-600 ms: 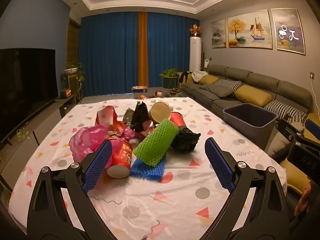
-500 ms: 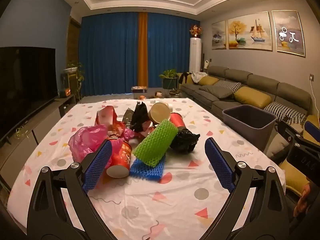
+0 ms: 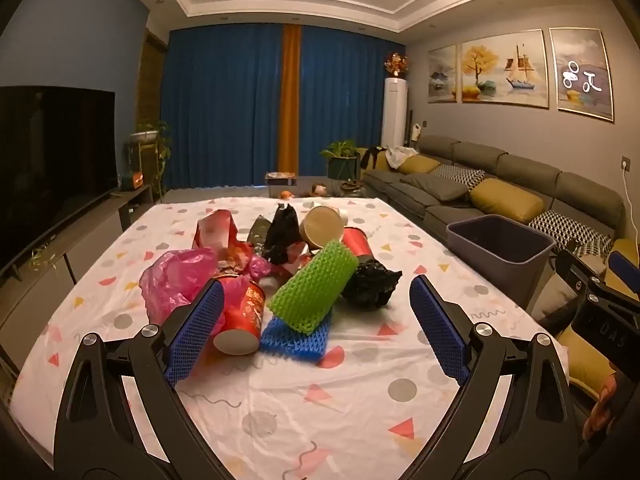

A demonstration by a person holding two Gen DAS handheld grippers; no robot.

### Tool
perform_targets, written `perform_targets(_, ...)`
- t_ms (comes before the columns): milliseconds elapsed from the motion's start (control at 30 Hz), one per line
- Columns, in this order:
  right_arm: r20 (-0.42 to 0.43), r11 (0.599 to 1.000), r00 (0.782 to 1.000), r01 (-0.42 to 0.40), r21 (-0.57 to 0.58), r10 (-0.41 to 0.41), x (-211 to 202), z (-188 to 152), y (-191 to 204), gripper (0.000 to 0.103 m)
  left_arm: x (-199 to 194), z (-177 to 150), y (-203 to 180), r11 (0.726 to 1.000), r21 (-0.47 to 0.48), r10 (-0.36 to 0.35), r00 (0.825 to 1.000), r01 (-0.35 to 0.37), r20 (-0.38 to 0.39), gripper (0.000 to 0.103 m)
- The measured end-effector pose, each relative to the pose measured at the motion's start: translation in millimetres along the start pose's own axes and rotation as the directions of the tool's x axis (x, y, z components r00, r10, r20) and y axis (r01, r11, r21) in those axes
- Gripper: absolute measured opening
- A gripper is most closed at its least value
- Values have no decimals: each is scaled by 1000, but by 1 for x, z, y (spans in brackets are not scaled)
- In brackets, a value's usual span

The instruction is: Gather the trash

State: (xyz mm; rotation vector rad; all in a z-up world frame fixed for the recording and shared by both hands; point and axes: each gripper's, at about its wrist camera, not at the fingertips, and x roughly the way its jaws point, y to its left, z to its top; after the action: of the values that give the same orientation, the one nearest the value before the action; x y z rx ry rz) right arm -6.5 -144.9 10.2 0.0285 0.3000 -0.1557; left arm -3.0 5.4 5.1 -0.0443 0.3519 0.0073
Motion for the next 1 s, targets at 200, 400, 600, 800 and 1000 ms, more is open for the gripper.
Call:
perform_targets(200,1,1000,1000,-2,0,2,-4,0,0,98,1,-1,0,1000,-3,4,1000,-4,7,92)
perform_targets(400,2,1000,1000,0,0,0,-2,-2,2,98,0,-1,2,1000,-2,8,1000,-8,15,92)
perform_targets(600,2,1000,1000,1,-2,-1,-1,-2,2,98,0,0,3,1000,-6,10,1000,-10,19,92)
perform_targets(800,1,1000,1000,-1,-2,1,-2,-2,2,98,1,0,3,1000,-4,16,1000,-16,21,92)
perform_targets(1000,1,1000,1000,-1,-2,1,-2,-3,2,98,1,1,4,1000,-6,14,1000,-14,24,92)
